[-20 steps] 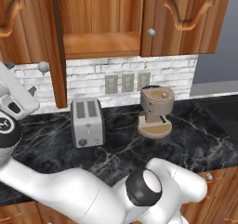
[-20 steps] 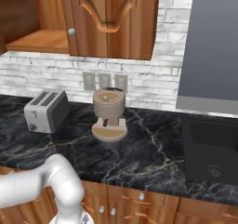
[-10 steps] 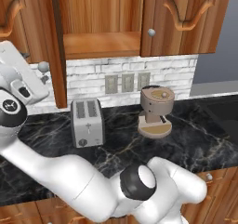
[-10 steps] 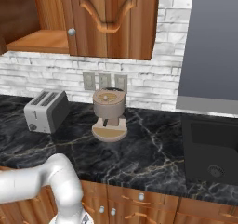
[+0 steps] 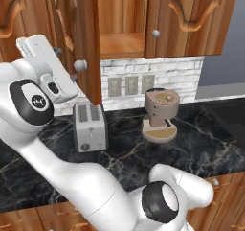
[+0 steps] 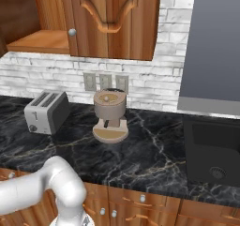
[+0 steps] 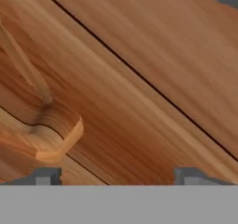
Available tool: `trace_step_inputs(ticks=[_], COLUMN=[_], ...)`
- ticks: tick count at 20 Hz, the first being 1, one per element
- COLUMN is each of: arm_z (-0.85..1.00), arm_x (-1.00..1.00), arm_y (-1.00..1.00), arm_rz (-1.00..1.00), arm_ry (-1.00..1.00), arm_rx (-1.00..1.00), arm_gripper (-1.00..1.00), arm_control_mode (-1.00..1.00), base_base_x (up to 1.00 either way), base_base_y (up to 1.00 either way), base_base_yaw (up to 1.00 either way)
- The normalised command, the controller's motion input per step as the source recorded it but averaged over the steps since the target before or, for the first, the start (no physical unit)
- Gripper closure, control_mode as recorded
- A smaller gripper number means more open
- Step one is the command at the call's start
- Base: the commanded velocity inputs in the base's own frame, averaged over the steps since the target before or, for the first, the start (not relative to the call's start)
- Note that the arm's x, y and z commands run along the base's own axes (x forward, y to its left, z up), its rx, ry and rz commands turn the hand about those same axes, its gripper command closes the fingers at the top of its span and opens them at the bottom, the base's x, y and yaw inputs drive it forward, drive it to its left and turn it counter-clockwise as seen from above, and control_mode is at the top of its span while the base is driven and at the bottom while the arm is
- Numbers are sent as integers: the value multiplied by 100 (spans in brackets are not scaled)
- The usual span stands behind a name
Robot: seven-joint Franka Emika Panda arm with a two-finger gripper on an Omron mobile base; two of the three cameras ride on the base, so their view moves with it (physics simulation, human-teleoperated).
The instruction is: Pick the pear from the counter and place it in the cabinet. Then close the cabinet.
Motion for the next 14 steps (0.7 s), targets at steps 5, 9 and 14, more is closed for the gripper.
trace_step_inputs(ticks=[5, 9, 14], arm_z=[0, 0, 0], arm_x=[5, 63, 97], arm_y=[-100, -100, -100], arm_rz=[0, 0, 5], arm_ry=[1, 0, 0], arm_rx=[0, 0, 0], arm_gripper=[-100, -100, -100], arm_control_mode=[-100, -100, -100], base_base_x=[0, 0, 0], base_base_y=[0, 0, 0], base_base_yaw=[0, 0, 0])
